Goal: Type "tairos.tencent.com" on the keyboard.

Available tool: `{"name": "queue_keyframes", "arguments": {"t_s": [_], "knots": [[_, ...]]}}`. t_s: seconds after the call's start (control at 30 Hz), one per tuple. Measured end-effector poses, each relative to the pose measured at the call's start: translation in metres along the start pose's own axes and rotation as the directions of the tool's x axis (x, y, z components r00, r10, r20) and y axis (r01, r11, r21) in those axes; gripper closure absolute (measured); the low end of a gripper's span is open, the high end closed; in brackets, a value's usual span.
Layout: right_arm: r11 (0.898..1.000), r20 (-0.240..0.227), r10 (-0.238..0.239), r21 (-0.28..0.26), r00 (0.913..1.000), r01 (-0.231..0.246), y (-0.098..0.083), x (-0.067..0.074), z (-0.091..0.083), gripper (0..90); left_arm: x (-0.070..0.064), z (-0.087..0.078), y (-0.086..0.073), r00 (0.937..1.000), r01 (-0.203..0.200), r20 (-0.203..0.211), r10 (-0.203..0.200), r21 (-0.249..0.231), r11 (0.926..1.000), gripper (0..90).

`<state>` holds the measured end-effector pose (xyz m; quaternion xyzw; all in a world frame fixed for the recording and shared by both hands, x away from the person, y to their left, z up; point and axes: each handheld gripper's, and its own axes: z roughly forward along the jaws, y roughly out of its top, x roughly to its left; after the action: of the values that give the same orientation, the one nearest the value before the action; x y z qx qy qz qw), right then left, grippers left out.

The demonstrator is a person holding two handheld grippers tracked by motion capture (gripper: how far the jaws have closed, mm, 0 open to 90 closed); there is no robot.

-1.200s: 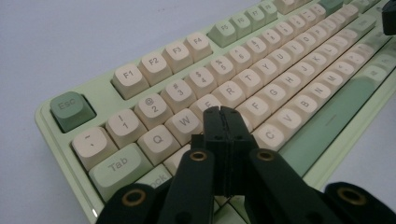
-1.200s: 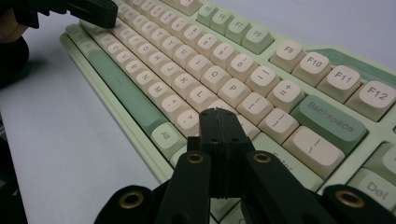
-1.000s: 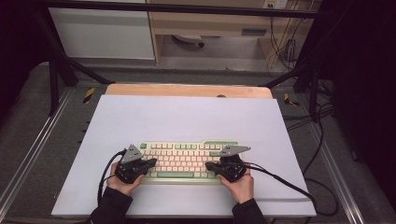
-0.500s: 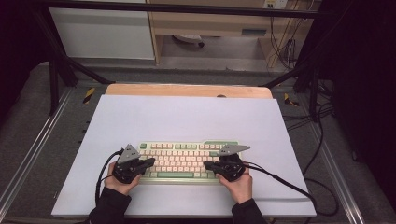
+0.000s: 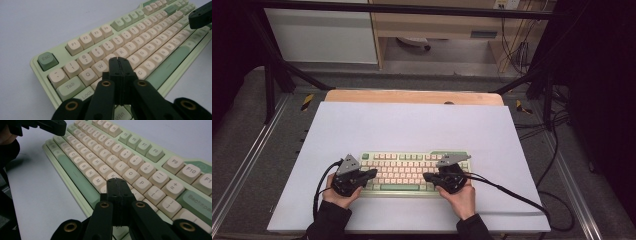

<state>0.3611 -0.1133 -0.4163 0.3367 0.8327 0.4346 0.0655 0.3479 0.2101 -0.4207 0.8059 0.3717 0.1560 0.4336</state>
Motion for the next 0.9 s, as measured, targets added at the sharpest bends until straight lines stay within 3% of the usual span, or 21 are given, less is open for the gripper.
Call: {"name": "queue_keyframes", "arguments": {"t_s": [0.33, 0.63, 0.9], "knots": [[0.999, -0.005, -0.014, 0.034, 0.9999, 0.014, 0.0, 0.006, 0.017, 90.0, 0.0, 0.001, 0.0, 1.0, -0.003, 0.003, 0.003, 0.004, 1.0, 90.0], [0.999, -0.008, -0.023, 0.029, 0.9997, 0.023, 0.001, 0.008, 0.021, 90.0, -0.001, 0.001, 0.0, 1.0, -0.004, 0.004, 0.004, 0.004, 1.0, 90.0], [0.997, 0.044, -0.034, 0.067, 0.9985, 0.031, 0.0, 0.006, 0.018, 90.0, 0.0, 0.0, 0.0, 1.0, -0.002, 0.002, 0.002, 0.002, 1.0, 90.0]]}}
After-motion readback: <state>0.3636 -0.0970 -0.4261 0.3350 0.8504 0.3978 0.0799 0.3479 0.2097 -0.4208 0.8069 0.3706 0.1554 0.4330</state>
